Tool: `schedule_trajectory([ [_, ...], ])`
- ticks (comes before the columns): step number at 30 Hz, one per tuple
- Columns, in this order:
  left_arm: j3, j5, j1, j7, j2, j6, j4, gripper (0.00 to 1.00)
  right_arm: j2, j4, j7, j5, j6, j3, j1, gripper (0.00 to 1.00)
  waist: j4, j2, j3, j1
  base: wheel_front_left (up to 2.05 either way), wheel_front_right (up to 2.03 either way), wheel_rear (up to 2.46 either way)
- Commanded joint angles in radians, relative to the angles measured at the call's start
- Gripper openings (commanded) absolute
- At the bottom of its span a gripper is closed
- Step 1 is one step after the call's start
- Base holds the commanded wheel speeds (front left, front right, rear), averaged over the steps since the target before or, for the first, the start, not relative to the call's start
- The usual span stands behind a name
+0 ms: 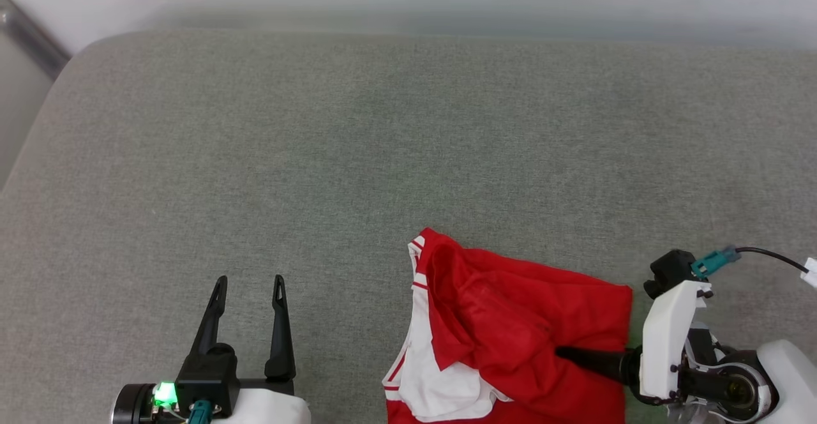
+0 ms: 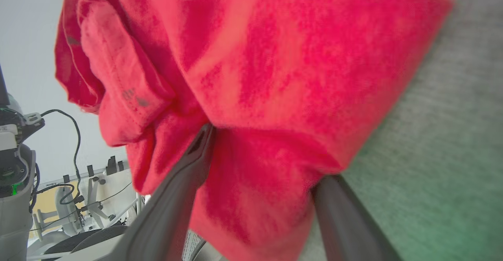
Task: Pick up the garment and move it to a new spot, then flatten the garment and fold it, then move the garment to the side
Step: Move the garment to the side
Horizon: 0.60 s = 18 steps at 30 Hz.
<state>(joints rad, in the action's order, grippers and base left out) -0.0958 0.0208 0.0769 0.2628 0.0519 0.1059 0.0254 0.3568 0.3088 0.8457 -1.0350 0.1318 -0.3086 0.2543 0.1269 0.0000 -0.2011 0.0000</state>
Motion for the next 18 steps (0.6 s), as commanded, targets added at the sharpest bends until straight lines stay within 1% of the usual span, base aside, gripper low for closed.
schedule_trajectory([
  [1, -0.003, 0.002, -0.011, 0.003, -0.002, -0.002, -0.003, 1.00, -0.015, 0.039, 0.002, 0.012, -0.002, -0.037, -0.020, 1.00, 0.010, 0.0000, -0.009, 0.0000, 0.00, 0.00, 0.00],
  [2, -0.003, 0.003, -0.013, 0.003, -0.001, -0.002, -0.005, 1.00, -0.016, 0.051, 0.004, 0.011, -0.002, -0.048, -0.022, 1.00, 0.012, 0.0000, -0.011, 0.0000, 0.00, 0.00, 0.00],
  [3, -0.002, 0.004, -0.015, 0.003, -0.002, 0.000, -0.005, 1.00, -0.014, 0.060, 0.001, 0.015, -0.003, -0.057, -0.021, 0.47, 0.013, 0.0000, -0.012, 0.0000, 0.00, 0.00, 0.00],
  [4, -0.001, 0.008, -0.017, 0.003, -0.002, 0.002, -0.006, 1.00, -0.013, 0.068, -0.005, 0.014, -0.003, -0.064, -0.018, 0.14, 0.015, 0.0000, -0.013, 0.0000, 0.00, 0.00, 0.00],
  [5, 0.001, 0.011, -0.017, 0.003, -0.002, 0.004, -0.007, 1.00, -0.013, 0.073, -0.005, 0.009, -0.003, -0.072, -0.016, 0.00, 0.015, 0.0000, -0.013, 0.0000, 0.00, 0.00, 0.00],
  [11, 0.000, 0.016, -0.015, 0.003, -0.002, 0.006, -0.010, 1.00, 0.012, 0.049, -0.038, -0.003, -0.002, -0.092, 0.027, 0.00, 0.010, 0.0000, -0.005, 0.0000, 0.00, 0.00, 0.00],
  [14, -0.001, 0.013, -0.002, 0.003, -0.002, 0.009, -0.006, 1.00, 0.039, 0.022, -0.061, 0.003, -0.002, -0.107, 0.058, 0.00, 0.001, 0.0000, 0.012, 0.0000, 0.00, 0.00, 0.00],
  [18, 0.007, 0.014, 0.018, 0.003, -0.002, 0.019, 0.001, 1.00, 0.097, -0.045, -0.093, 0.027, -0.001, -0.148, 0.102, 0.00, -0.023, 0.0000, 0.036, 0.0000, 0.00, 0.00, 0.00],
])
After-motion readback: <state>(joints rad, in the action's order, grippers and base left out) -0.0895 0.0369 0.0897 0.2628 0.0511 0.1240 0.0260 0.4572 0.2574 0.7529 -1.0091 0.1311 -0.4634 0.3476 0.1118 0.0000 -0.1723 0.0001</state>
